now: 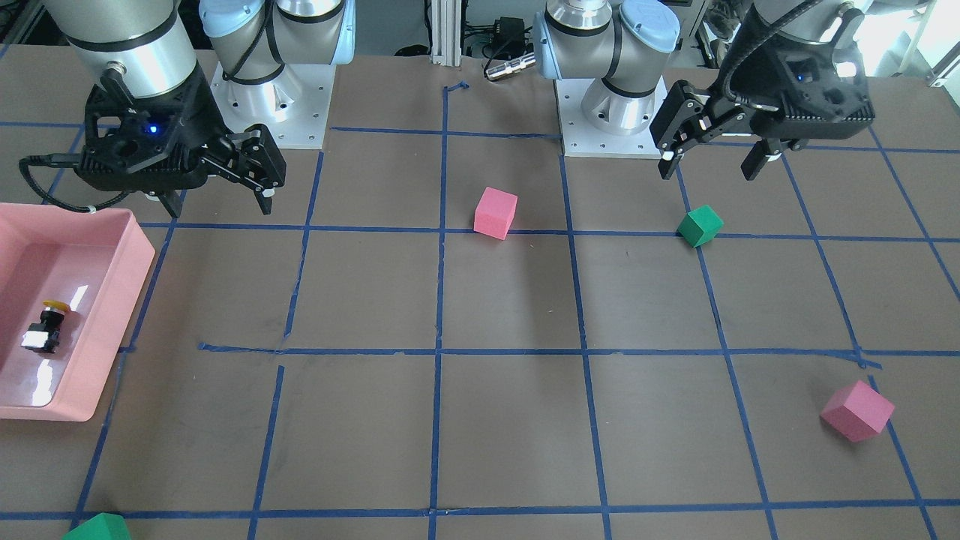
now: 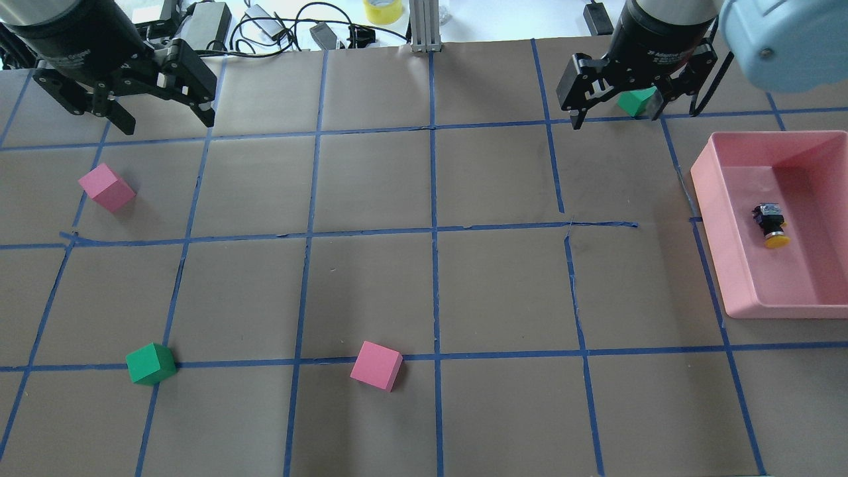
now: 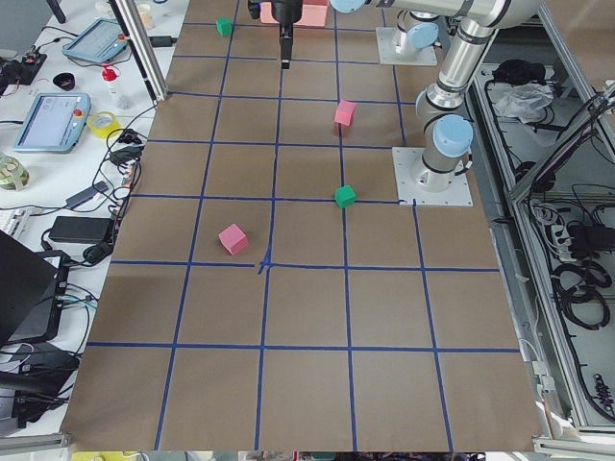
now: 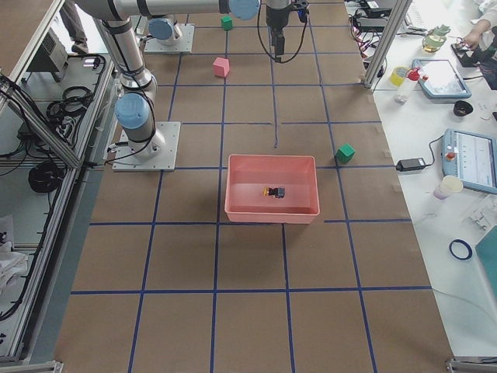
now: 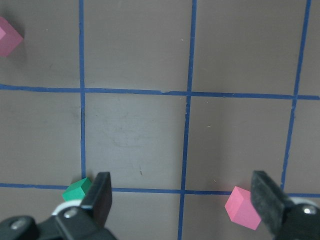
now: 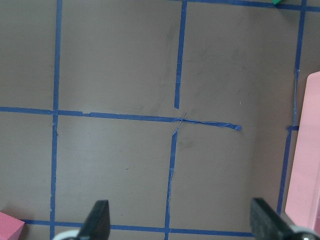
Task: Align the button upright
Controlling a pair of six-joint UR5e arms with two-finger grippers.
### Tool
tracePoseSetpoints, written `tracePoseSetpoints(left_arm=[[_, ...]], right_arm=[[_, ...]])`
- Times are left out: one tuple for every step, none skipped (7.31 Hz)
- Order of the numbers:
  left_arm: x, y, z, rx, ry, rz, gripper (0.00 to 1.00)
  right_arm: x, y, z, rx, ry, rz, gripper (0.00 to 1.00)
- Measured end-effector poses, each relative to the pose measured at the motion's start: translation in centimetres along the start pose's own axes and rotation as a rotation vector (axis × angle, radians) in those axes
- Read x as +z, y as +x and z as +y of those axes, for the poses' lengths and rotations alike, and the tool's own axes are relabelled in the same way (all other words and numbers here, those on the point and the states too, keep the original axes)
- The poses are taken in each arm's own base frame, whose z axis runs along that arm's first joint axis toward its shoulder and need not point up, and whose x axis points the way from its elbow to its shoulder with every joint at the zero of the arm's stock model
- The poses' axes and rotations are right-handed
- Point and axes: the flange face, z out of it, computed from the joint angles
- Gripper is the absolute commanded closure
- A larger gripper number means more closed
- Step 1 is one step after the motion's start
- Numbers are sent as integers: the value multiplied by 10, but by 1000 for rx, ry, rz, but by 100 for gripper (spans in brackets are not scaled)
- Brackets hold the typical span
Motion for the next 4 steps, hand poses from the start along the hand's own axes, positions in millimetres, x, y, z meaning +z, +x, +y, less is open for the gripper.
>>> tracePoseSetpoints(left_arm=[[1,-2,0,1,-3,-12,0],[4,-3,-2,-5,-8,-16,0],[8,-8,-5,-21,-11,-14,0],[8,-17,-7,-37,-8,-15,0]], right_arm=[[-1,0,0,-1,2,-2,0],[-2,-1,0,-2,4,-5,0],[-2,0,0,-3,4,-4,0],[-2,0,0,-3,4,-3,0]])
